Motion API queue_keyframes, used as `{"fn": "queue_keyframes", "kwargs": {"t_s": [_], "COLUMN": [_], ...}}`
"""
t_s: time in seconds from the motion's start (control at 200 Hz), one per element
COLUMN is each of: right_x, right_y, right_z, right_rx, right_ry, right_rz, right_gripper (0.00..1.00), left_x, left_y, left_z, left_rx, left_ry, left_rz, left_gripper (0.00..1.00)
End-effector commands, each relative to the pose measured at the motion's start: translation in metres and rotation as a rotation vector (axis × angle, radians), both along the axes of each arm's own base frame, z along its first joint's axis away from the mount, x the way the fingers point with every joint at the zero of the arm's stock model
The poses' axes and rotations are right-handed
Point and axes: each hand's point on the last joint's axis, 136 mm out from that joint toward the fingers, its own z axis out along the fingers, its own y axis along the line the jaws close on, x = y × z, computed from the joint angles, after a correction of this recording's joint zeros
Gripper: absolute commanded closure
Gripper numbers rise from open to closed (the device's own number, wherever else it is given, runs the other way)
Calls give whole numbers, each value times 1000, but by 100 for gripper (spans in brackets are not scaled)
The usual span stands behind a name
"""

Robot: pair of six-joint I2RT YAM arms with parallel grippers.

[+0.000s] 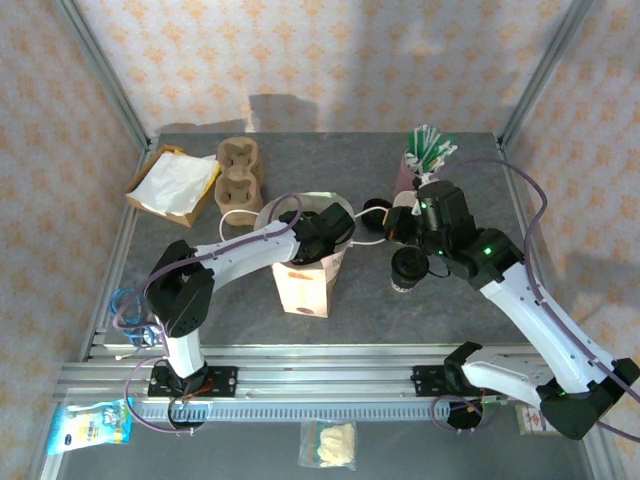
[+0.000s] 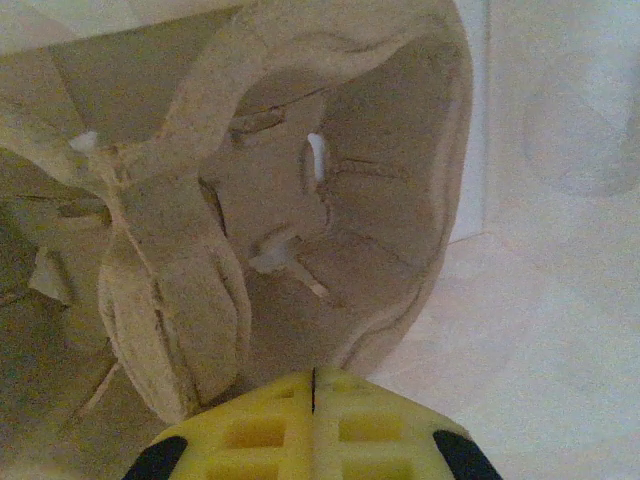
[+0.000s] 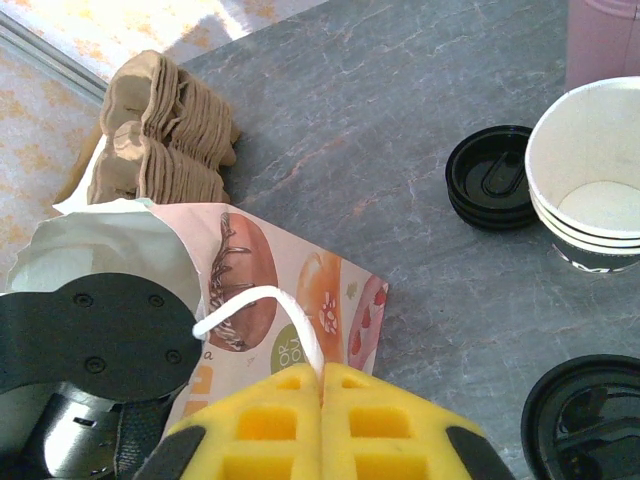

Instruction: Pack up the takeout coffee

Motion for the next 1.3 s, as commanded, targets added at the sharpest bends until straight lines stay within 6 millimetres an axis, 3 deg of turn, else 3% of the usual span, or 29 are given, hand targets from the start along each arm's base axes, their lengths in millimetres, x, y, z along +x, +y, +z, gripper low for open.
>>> {"fn": "queue_keyframes", "kwargs": {"t_s": [0.0,0.32,0.616,0.726,0.876,1.161,1.291], "right_x": [0,-1,-1,0,3,11,14], "right_y": [-7,-7,-9,-8,-7,-1,-1], "right_z": [4,2,5,10,14,20,21], "right_rx": [-10,-1,-4,1,4,22,11], "right_ry": [-30,-28,-35,-41,-48,-54,-56], "right_rz": [-18,-22,-26,-28,-31,-34,-39], "right_gripper": [100,100,100,100,100,100,100], "left_x": [-24,-42,-31,-16,10,23,32], "left_y": [19,32,23,18,2,-17,-28], "left_z": [-31,-51,-51,-32,7,53,86], "left_rx": [80,147,105,102,74,-26,-96], "left_ry": [131,244,206,154,53,-45,-129], "left_rz": [63,56,31,4,-56,-105,-145], "left_gripper": [100,100,100,99,82,67,57]}}
